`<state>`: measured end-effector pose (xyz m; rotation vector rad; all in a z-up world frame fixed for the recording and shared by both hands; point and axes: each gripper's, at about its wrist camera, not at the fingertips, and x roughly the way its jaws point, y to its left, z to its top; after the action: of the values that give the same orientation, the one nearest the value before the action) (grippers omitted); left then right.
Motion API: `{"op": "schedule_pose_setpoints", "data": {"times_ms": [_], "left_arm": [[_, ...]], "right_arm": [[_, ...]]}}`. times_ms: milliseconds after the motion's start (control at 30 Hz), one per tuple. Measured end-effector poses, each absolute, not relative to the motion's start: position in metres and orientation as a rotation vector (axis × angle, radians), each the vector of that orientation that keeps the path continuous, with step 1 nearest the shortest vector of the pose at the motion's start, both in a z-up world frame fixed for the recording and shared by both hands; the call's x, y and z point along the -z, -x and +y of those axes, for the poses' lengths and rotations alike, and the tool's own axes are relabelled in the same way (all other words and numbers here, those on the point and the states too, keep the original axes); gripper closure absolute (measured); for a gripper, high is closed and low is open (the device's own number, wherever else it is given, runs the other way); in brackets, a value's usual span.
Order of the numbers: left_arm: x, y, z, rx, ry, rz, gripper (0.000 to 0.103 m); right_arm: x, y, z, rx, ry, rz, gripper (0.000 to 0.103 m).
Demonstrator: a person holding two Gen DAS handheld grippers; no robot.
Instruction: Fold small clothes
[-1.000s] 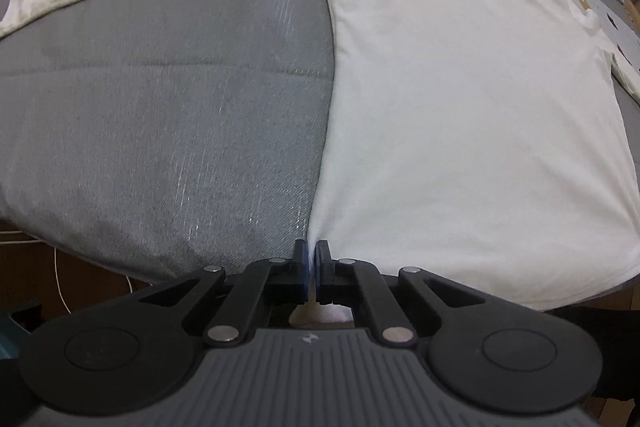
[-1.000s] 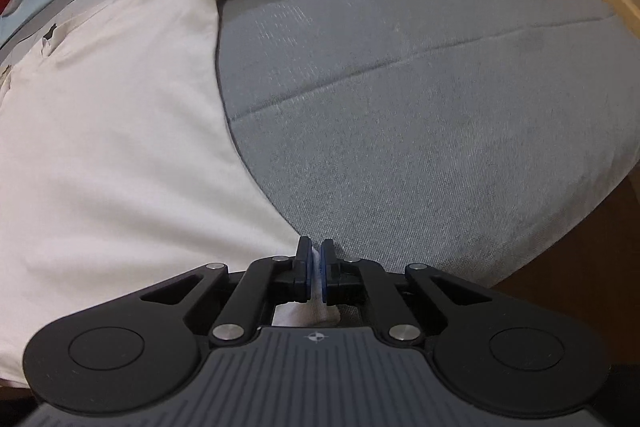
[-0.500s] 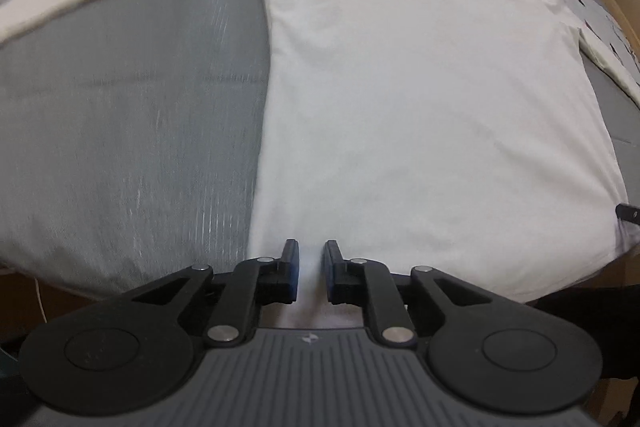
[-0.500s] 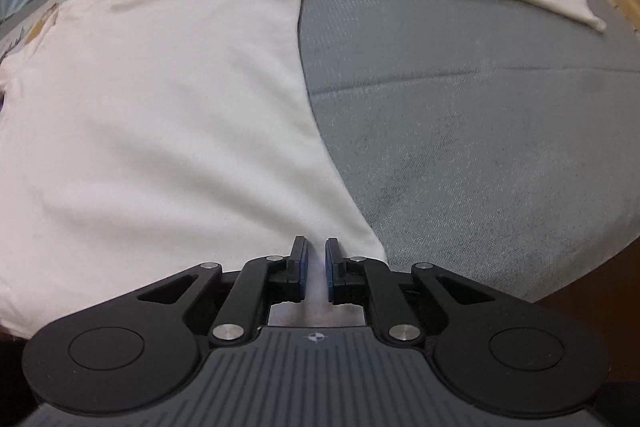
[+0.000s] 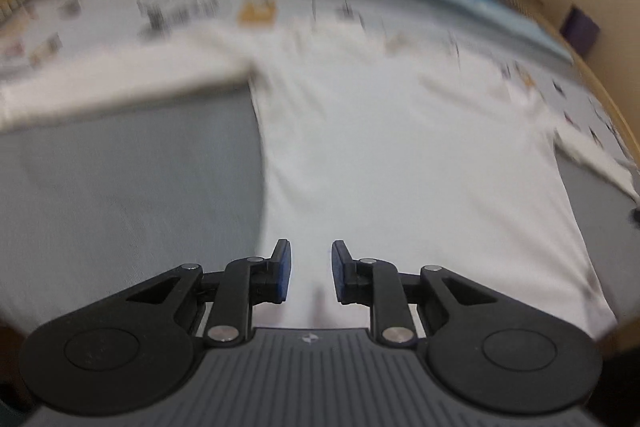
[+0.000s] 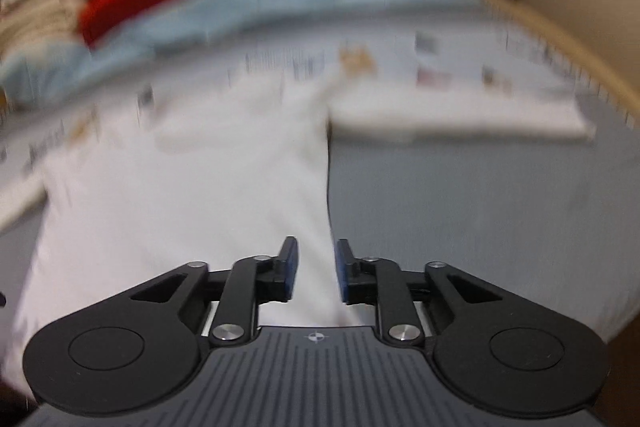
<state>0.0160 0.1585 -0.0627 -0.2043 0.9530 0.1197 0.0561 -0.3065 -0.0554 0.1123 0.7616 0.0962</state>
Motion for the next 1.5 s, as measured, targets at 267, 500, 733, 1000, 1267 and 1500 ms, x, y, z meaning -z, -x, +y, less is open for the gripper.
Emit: {"op": "schedule_pose_setpoints", "data": {"times_ms": [267, 500, 733, 1000, 1267, 1500], "left_arm": [[0.015, -0.056, 0.226, -0.264, 0.288, 0.766, 0.065], [0.044, -0.095, 0.342, -0.491, 0.337, 0.754, 0.07], [0.081, -0.079, 0.473, -0.843, 0.498, 0.719, 0.068], [0.127, -0.042, 0.563, -1.108, 0.695, 0.655, 0.063], [0.103, -0.063, 0.545, -1.022, 0.61, 0.616, 0.098], [0.028, -0.117, 0.444, -0.726, 0.503, 0.535, 0.098]], "right_arm": [[0.002, -0.097, -0.306, -0.116, -0.069, 0.585, 0.061], [0.02, -0.122, -0.281, -0.095, -0.176, 0.675, 0.061], [0.017, -0.135, -0.239, -0.167, -0.109, 0.684, 0.061], [0.022, -0.149, -0.216, -0.226, -0.063, 0.732, 0.061], [0.022, -0.169, -0.196, -0.271, -0.016, 0.753, 0.072], [0.03, -0.22, -0.151, -0.41, -0.102, 0.751, 0.082]]}}
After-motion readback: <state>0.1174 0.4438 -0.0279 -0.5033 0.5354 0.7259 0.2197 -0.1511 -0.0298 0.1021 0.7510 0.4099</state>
